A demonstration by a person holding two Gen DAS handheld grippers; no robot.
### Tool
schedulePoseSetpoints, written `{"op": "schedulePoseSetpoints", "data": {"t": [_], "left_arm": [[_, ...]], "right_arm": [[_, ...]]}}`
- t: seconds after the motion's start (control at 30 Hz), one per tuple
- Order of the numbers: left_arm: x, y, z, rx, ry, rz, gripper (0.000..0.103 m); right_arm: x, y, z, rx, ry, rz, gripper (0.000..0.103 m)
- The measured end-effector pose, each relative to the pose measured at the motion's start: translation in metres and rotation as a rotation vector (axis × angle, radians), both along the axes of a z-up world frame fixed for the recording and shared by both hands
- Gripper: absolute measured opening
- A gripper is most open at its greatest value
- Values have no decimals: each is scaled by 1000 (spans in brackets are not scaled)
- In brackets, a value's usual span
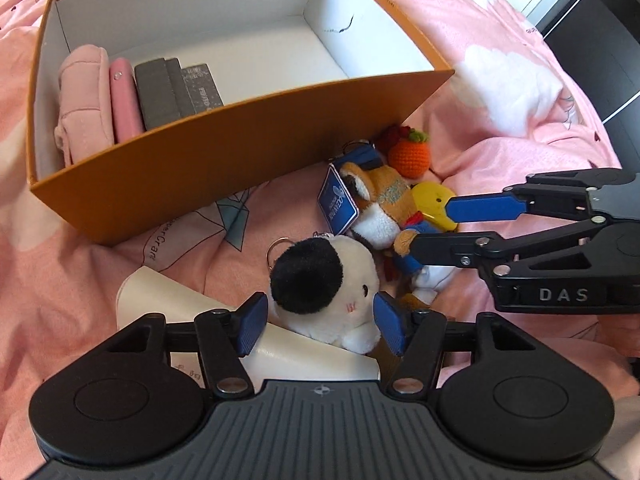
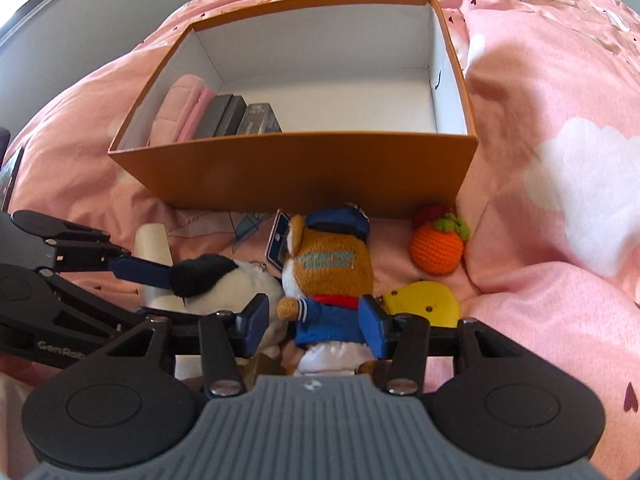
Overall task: Organize objects
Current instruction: 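Grasp the white dog plush with the left tool while the right tool grasps the brown bear plush, then lift both plush toys up over the orange box wall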
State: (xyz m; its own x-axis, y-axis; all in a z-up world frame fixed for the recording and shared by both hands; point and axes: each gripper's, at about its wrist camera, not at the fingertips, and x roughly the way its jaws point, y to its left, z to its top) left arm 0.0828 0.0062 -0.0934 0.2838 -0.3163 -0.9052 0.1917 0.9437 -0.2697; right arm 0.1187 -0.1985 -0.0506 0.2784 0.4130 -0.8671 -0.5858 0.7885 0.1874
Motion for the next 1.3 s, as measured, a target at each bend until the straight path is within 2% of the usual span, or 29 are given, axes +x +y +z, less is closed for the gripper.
{"op": "schedulePoseSetpoints", "data": {"t": [0.3, 0.43, 0.63, 0.8, 1.0, 1.2, 1.3], "left_arm": [[9, -5, -12, 1, 29, -13, 71], [10, -7, -16, 3, 32, -20, 68], [8, -18, -18, 44, 13, -57, 69], [4, -26, -22, 74, -22, -68, 68], [-2, -15, -15, 35, -28, 1, 60], [-9, 9, 7, -16, -70, 114, 58], [-8, 16, 19, -30, -94, 140, 58]], "right_arm": [[1, 0, -5, -22, 12, 13, 52], [3, 3, -9, -28, 24, 15, 52], [12, 1, -16, -12, 79, 32, 53], [11, 3, -13, -51, 60, 78, 53], [8, 1, -10, -79, 50, 84, 53], [5, 9, -8, -98, 38, 118, 53], [3, 20, -8, -125, 10, 150, 53]]}}
